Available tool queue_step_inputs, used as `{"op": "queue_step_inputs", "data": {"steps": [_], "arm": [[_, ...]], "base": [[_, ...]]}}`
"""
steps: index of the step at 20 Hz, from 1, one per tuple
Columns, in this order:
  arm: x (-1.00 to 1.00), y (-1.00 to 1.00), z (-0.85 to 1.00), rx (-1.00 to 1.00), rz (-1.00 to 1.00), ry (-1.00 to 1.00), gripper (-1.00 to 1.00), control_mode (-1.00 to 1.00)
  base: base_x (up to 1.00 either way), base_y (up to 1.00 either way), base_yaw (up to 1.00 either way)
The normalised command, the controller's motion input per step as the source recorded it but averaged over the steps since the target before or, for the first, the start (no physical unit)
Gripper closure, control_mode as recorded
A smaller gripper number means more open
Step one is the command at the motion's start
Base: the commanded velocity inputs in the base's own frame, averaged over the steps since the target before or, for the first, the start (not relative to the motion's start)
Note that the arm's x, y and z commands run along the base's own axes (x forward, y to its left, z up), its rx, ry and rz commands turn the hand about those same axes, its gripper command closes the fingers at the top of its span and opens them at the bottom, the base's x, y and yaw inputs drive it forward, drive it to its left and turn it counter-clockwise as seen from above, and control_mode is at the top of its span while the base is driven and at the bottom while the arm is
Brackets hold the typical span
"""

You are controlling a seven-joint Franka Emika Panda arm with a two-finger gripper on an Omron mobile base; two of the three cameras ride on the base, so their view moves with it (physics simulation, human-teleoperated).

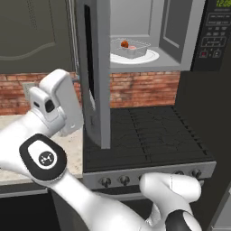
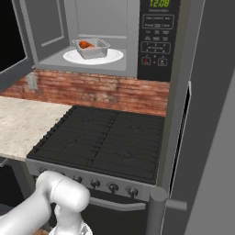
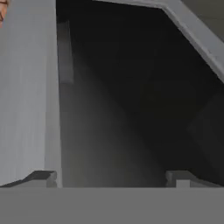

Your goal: Place the tupperware containing the steak and carrot meal in the microwave. Close the microwave door and press the start button to reheat the meal.

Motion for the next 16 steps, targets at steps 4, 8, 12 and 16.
{"op": "queue_step_inputs", "data": {"steps": [4, 8, 12, 16], "arm": [[-0.12, -1.00, 0.00, 0.08, -0.29, -0.07, -1.00, -1.00], [-0.12, -1.00, 0.00, 0.10, -0.26, -0.09, -1.00, -1.00], [-0.01, -1.00, 0.00, 0.12, -0.20, -0.07, -1.00, -1.00], [0.06, -1.00, 0.00, 0.13, -0.11, -0.01, -1.00, -1.00]], "base": [[0.00, 0.00, 0.00], [0.00, 0.00, 0.00], [0.00, 0.00, 0.00], [0.00, 0.00, 0.00]]}}
